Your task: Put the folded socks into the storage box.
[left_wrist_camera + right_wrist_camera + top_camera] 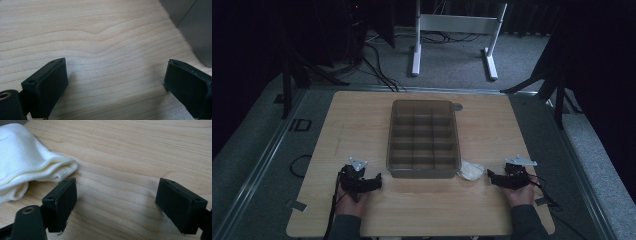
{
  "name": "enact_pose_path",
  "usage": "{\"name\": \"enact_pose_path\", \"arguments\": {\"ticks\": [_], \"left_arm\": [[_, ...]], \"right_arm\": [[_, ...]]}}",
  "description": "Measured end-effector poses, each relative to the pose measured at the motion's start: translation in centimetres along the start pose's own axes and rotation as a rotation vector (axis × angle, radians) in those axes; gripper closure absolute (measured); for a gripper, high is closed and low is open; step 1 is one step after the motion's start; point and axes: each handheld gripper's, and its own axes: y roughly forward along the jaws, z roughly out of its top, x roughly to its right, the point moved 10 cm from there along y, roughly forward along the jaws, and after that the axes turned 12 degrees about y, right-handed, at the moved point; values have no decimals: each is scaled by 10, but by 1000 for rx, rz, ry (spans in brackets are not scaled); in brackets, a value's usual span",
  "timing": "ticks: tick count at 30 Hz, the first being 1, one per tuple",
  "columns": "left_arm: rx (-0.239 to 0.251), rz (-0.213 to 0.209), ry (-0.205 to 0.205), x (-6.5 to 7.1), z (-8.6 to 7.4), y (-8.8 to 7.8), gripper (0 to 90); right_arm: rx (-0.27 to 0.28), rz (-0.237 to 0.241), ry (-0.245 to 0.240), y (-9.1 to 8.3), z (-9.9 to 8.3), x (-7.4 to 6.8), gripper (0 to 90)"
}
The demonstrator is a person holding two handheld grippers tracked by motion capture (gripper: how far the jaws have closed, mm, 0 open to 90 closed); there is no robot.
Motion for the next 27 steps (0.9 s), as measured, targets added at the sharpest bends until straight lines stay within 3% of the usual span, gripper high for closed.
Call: {"name": "enact_pose_path", "arguments": {"ticks": [8, 11, 14, 24, 27], "left_arm": [[0, 0, 1, 0, 0, 0, 53], [0, 0, 0, 0, 0, 0, 53], [0, 0, 0, 0, 0, 0, 53], [0, 0, 1, 0, 0, 0, 53], [0, 0, 0, 0, 0, 0, 53]], "right_arm": [[-3, 9, -8, -1, -1, -1, 172], [2, 22, -20, -1, 0, -2, 215], [1, 24, -17, -4, 1, 0, 326], [54, 125, 11, -24, 18, -11, 378], [54, 142, -23, -28, 25, -17, 385]]}}
